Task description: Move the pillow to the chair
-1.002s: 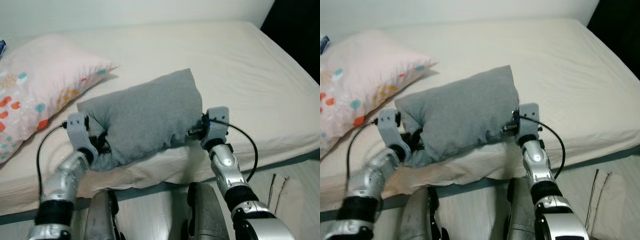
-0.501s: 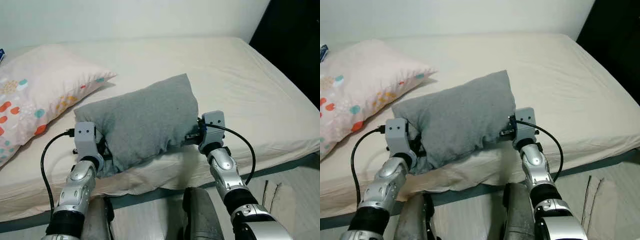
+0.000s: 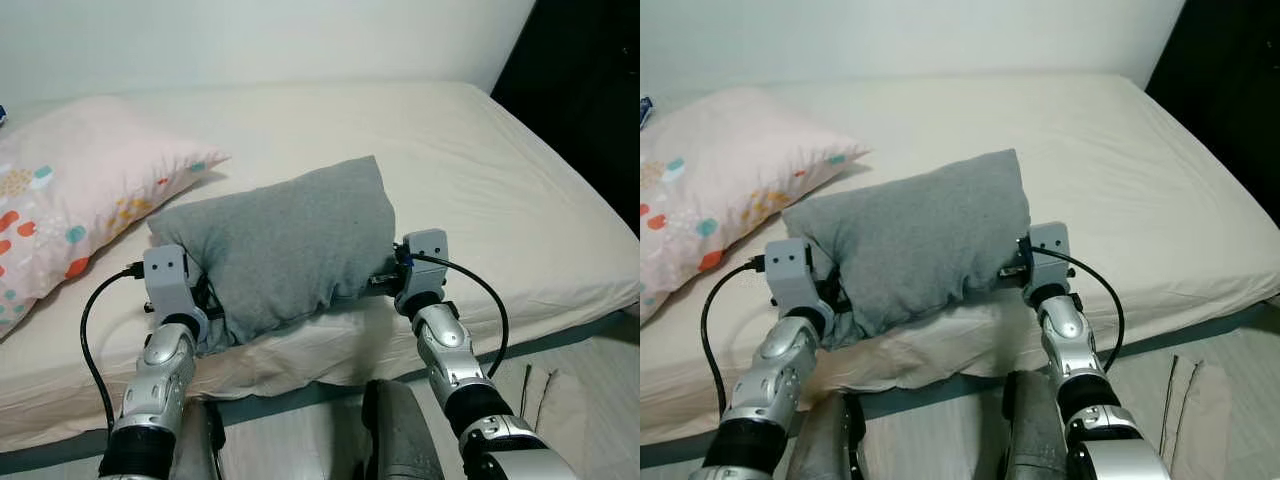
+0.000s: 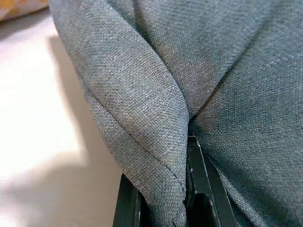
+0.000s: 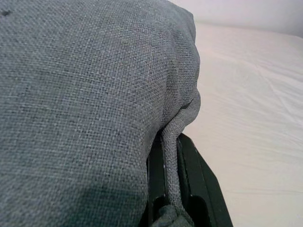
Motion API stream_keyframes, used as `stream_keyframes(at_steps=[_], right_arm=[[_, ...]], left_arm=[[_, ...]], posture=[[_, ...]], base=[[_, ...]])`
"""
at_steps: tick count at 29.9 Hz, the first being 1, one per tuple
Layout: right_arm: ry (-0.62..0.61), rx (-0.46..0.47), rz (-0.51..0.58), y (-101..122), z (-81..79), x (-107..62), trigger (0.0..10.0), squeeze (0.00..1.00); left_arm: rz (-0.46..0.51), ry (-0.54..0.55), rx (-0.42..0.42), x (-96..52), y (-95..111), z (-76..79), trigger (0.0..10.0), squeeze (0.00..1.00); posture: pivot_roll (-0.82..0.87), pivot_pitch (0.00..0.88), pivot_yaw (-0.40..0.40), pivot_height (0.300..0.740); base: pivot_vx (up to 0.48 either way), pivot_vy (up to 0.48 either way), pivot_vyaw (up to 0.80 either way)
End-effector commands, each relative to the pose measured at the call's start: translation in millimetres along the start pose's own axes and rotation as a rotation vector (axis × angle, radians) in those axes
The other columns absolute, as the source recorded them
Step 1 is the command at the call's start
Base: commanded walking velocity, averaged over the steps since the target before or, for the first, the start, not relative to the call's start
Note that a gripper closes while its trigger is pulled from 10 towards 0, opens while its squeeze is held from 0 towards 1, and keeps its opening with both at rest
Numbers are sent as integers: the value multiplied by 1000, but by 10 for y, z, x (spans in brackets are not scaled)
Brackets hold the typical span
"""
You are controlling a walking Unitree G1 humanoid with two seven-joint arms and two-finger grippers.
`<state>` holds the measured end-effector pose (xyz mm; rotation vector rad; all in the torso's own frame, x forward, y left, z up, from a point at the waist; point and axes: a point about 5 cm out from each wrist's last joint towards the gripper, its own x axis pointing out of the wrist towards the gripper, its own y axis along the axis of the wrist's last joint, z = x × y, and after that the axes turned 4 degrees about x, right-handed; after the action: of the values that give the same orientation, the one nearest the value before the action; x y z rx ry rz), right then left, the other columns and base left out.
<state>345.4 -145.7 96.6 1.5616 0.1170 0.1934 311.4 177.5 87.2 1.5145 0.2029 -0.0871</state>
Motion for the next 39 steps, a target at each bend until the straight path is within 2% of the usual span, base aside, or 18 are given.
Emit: stream_keyframes(at_steps=[1,8,11,15,30,39], right_arm=[[60,-19,12,20,-116,15,10000,0],[75,-23,-14,11,-98,24,10000,0],[80,-23,-31,-6,-101,26,10000,0],[87,-27,-29,-3,-114,28,10000,0],[104,-27,-33,3,-114,33,10000,0],[112,-25,-56,-25,-121,29,10000,0]], left_arm=[[16,-15,40,-10,-7,73,10000,0],[-4,20,32,-26,-53,59,10000,0],[-18,37,-27,-31,-50,47,10000,0],[-24,43,-52,-34,-57,55,10000,0],[0,54,-56,-20,-31,45,10000,0],[16,7,69,-31,-44,102,10000,0]], posture=[[1,77,-81,591],[-5,79,-82,596],[-9,78,-82,596],[-10,79,-83,596],[-14,76,-90,596],[-10,78,-93,596]], base=[[0,0,0],[0,0,0],[0,0,0],[0,0,0],[0,0,0],[0,0,0]])
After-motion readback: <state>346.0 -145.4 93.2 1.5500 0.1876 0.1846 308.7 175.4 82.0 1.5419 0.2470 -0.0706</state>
